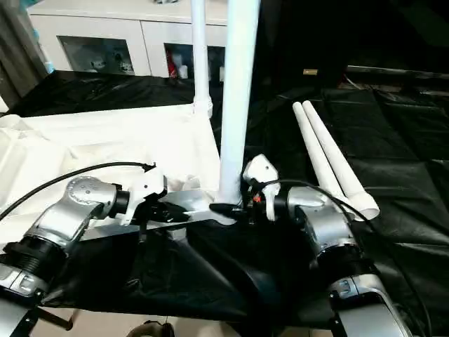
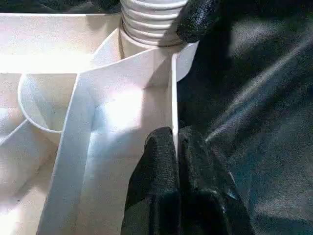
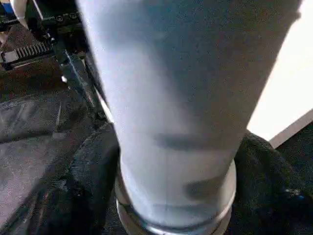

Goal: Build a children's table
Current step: Rotate leg to tighten

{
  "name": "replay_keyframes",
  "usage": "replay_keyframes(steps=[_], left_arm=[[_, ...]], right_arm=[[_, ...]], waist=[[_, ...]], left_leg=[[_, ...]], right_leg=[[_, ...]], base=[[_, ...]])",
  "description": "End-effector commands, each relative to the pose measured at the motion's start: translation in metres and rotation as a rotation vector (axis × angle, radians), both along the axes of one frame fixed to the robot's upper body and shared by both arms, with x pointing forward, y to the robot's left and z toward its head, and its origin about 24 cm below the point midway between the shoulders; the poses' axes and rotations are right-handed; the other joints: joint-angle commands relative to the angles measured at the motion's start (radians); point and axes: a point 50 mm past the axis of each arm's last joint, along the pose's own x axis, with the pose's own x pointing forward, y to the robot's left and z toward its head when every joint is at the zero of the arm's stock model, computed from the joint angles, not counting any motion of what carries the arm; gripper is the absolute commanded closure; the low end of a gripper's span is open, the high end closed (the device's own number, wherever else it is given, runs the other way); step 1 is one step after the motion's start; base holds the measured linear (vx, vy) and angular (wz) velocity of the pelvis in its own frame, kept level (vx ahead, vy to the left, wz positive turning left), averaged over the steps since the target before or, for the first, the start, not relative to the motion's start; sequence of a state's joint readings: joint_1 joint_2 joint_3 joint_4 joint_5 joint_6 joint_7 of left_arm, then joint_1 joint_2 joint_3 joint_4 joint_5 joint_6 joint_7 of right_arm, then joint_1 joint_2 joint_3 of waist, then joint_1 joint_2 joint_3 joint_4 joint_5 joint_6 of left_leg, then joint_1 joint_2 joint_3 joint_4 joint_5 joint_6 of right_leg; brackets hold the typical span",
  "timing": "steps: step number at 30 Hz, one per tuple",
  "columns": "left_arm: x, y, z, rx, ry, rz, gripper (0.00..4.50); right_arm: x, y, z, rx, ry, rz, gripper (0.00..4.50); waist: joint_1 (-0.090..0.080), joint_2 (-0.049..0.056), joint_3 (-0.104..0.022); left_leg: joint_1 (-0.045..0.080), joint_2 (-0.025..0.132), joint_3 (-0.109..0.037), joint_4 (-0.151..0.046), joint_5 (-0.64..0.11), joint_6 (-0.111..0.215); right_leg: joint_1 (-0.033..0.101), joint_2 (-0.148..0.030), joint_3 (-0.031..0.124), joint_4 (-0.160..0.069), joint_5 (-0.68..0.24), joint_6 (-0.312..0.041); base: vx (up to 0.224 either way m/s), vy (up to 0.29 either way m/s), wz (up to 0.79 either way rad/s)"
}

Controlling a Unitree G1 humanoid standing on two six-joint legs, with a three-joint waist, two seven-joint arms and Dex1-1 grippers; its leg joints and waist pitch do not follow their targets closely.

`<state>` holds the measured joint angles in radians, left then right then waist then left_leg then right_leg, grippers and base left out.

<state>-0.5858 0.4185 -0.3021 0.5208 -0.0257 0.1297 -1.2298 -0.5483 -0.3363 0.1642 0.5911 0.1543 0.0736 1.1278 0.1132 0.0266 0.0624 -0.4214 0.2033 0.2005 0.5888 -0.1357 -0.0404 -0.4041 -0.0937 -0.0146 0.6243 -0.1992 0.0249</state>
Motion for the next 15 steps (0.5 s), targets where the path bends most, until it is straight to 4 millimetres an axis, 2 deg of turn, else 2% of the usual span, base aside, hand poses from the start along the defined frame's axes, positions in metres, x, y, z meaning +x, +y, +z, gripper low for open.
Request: replay_keyframes(steps=[1, 7, 9, 12, 13, 15], left_arm=[[0.001, -0.002, 0.007, -0.021, -0.023, -0.027, 4.5], [0.002, -0.004, 0.007, -0.035, -0.028, -0.011, 4.5], [0.008, -0.008, 0.007, -0.056, -0.057, 0.06, 4.5], [0.012, -0.01, 0.006, -0.059, -0.07, 0.107, 4.5], [0.022, -0.013, 0.003, -0.03, -0.097, 0.22, 4.5], [0.032, -0.02, 0.001, -0.015, -0.134, 0.332, 4.5]], right_arm=[[-0.002, 0.002, 0.002, -0.013, -0.007, 0.029, 1.65], [-0.004, 0.005, -0.001, 0.011, 0.016, 0.016, 1.8], [-0.003, 0.006, -0.007, 0.018, 0.037, -0.035, 1.8], [-0.002, 0.007, -0.011, 0.012, 0.047, -0.078, 1.81], [0.006, 0.008, -0.02, -0.012, 0.047, -0.233, 1.81], [0.014, 0.009, -0.029, -0.007, 0.063, -0.408, 1.81]], waist=[[-0.003, -0.005, -0.079], [-0.002, -0.004, -0.08], [-0.003, -0.008, -0.08], [-0.005, -0.008, -0.078], [-0.009, -0.007, -0.076], [-0.012, -0.008, -0.074]], left_leg=[[0.047, 0.025, -0.011, -0.072, -0.311, -0.009], [0.045, 0.023, -0.011, -0.07, -0.289, -0.002], [0.045, 0.022, -0.01, -0.07, -0.286, -0.001], [0.047, 0.021, -0.011, -0.071, -0.301, -0.008], [0.047, 0.021, -0.011, -0.073, -0.319, -0.022], [0.051, 0.018, -0.013, -0.074, -0.35, -0.043]], right_leg=[[0.024, -0.035, 0.013, -0.072, -0.176, -0.236], [0.027, -0.034, 0.012, -0.069, -0.143, -0.24], [0.027, -0.033, 0.012, -0.069, -0.141, -0.239], [0.024, -0.035, 0.014, -0.074, -0.173, -0.236], [0.02, -0.036, 0.016, -0.077, -0.213, -0.225], [0.018, -0.039, 0.016, -0.083, -0.275, -0.213]], base=[[0.0, 0.0, 0.0], [0.0, 0.0, 0.0], [0.0, 0.0, 0.0], [0.0, 0.0, 0.0], [0.0, 0.0, 0.0], [0.0, 0.0, 0.0]])
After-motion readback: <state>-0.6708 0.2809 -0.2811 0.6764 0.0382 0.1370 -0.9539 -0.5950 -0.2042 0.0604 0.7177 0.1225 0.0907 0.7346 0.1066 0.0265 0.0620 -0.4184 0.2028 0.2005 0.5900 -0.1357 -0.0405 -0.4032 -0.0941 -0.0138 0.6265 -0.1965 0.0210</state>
